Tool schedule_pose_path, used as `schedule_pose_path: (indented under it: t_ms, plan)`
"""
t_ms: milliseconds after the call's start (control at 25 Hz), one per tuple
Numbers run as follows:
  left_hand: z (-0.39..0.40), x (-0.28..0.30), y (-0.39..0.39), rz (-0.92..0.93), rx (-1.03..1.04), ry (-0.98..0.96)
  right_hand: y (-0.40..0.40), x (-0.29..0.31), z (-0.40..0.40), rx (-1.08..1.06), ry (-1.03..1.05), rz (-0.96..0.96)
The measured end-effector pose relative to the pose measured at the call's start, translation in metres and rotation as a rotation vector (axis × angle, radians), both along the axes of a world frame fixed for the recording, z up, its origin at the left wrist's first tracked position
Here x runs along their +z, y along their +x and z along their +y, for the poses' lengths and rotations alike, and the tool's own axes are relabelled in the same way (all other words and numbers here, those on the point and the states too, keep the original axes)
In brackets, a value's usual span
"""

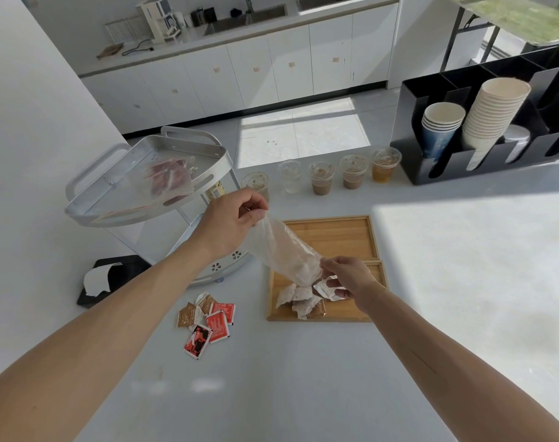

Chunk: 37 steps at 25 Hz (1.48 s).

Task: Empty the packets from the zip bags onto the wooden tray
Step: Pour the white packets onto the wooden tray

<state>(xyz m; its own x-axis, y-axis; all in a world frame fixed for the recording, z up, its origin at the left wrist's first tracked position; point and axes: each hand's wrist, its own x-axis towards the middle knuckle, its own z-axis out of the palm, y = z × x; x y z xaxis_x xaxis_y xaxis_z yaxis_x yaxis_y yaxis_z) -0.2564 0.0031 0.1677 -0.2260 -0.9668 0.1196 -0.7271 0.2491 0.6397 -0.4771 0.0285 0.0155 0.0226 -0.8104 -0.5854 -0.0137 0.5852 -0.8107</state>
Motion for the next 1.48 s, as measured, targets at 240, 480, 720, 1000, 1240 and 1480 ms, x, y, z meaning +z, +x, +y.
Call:
schedule_pose_path:
  t_ms: [240,480,720,1000,1240,1480]
  plan:
    - [0.003,-0.005,0.006,0.03,0.044,-0.002,-0.007,0.005,0.003,-0.023,0.003,-0.061]
    - [0.019,-0.037,0.022,0.294,0.275,0.147,-0.03,0.012,0.014,-0.013,-0.135,-0.002]
    - [0.062,-0.086,0.033,0.605,0.502,0.393,-0.028,0.023,0.037,-0.008,-0.28,-0.021]
    - [0.125,-0.135,0.028,0.627,0.704,0.3,0.021,0.015,0.085,-0.085,-0.419,0.227]
    - [0.177,-0.159,0.065,0.202,0.87,0.163,0.066,-0.002,0.112,0.085,-0.543,0.449]
    - [0.237,-0.172,0.154,0.461,0.964,0.314,0.133,-0.027,0.139,0.376,-0.296,0.141]
